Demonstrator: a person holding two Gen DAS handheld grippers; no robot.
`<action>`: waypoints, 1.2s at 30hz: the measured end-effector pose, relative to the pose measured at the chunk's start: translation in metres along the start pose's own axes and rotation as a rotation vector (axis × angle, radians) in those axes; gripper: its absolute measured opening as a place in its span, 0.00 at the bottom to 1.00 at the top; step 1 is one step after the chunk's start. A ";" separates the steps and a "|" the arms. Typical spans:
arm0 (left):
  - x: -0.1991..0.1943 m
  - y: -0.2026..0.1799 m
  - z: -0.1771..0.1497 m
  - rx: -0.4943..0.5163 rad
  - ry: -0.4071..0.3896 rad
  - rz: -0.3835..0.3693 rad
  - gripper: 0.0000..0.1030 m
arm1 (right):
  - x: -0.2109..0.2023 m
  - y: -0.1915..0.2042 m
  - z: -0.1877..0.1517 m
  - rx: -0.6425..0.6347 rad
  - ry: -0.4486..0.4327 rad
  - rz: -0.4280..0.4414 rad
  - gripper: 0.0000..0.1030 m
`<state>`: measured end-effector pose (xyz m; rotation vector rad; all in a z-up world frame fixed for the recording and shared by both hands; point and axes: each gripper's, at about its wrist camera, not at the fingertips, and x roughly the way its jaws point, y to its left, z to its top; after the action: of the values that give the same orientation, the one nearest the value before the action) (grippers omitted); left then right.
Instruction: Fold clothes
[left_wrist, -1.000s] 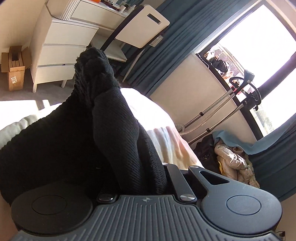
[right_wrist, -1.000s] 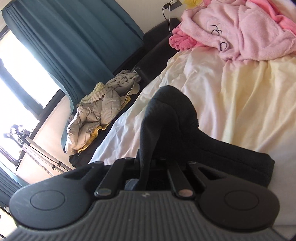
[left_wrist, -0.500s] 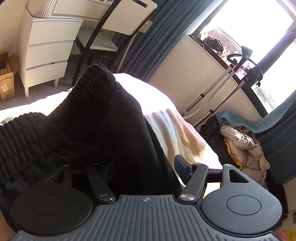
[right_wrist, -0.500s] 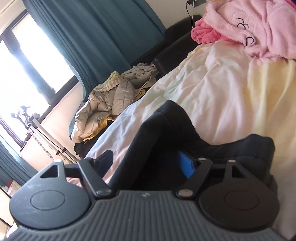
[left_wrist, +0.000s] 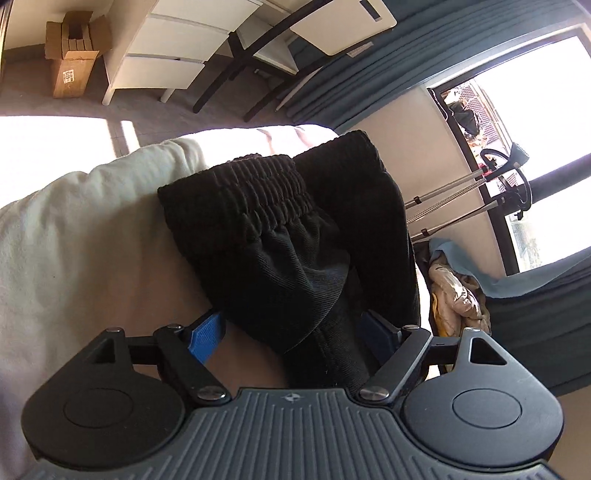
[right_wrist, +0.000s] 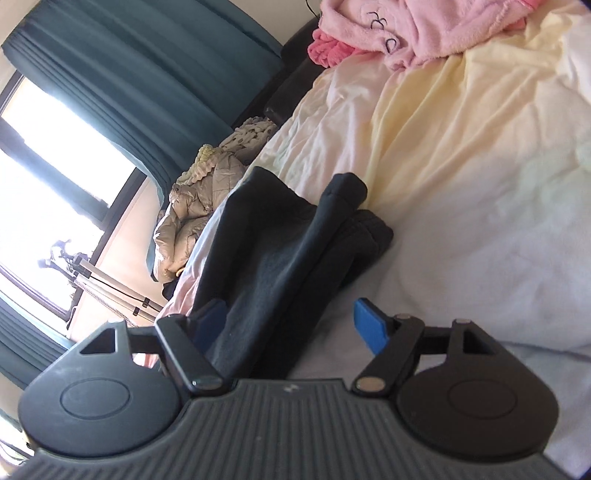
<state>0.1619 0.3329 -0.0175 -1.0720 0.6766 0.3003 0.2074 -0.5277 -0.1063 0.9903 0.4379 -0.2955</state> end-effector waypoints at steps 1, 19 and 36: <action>0.006 0.006 0.000 -0.015 0.021 -0.004 0.80 | 0.007 -0.001 -0.001 0.012 0.030 0.006 0.75; 0.020 -0.055 -0.014 0.131 -0.232 -0.038 0.17 | 0.043 0.028 0.032 -0.031 -0.131 -0.063 0.10; -0.075 0.036 -0.032 0.127 -0.095 -0.069 0.19 | -0.141 -0.104 -0.004 0.330 -0.072 -0.110 0.08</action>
<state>0.0742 0.3283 -0.0051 -0.9521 0.5653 0.2434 0.0383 -0.5726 -0.1170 1.2748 0.3854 -0.5125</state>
